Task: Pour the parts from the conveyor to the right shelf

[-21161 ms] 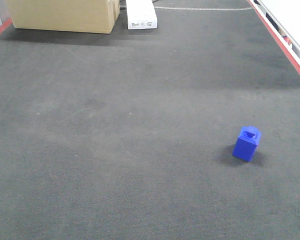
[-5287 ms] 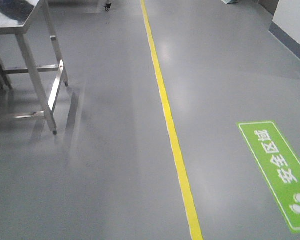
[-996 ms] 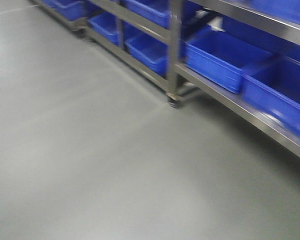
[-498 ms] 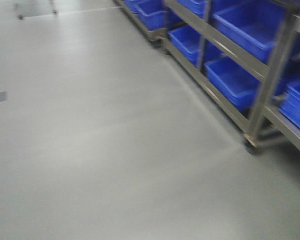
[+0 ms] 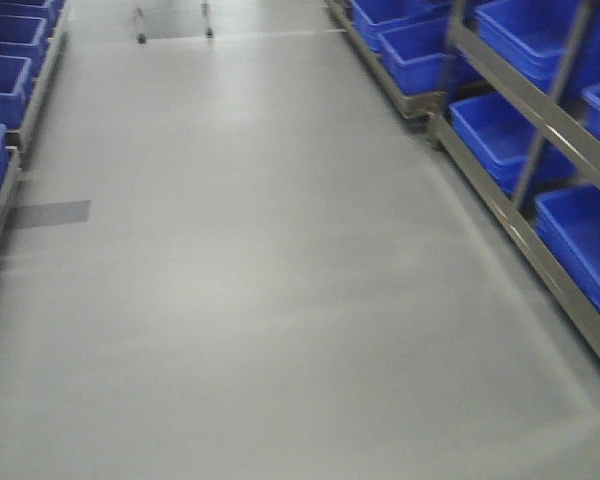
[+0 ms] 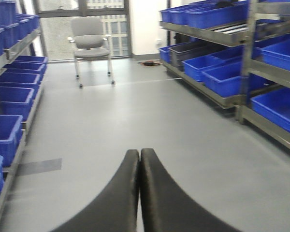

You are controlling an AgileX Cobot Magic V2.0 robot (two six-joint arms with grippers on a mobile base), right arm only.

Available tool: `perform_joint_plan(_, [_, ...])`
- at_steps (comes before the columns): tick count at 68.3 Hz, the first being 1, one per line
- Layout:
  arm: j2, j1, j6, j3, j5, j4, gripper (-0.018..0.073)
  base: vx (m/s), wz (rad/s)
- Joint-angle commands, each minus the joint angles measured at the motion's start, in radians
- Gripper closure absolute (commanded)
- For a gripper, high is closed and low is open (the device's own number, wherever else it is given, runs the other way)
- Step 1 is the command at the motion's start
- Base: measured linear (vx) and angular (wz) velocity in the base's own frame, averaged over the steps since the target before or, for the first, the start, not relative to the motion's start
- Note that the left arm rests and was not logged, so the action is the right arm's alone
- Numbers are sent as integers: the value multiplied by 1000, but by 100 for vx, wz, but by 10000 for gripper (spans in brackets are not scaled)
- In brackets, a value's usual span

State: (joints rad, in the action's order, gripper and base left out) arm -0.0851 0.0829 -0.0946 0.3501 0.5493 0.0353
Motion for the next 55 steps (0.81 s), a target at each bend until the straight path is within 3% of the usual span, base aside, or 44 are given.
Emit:
perform_joint_plan(1, [-18, -6, 1, 28, -84, 1, 562, 64, 32])
perform_joint_plan(55, [-18, -6, 1, 28, -84, 1, 562, 65, 17])
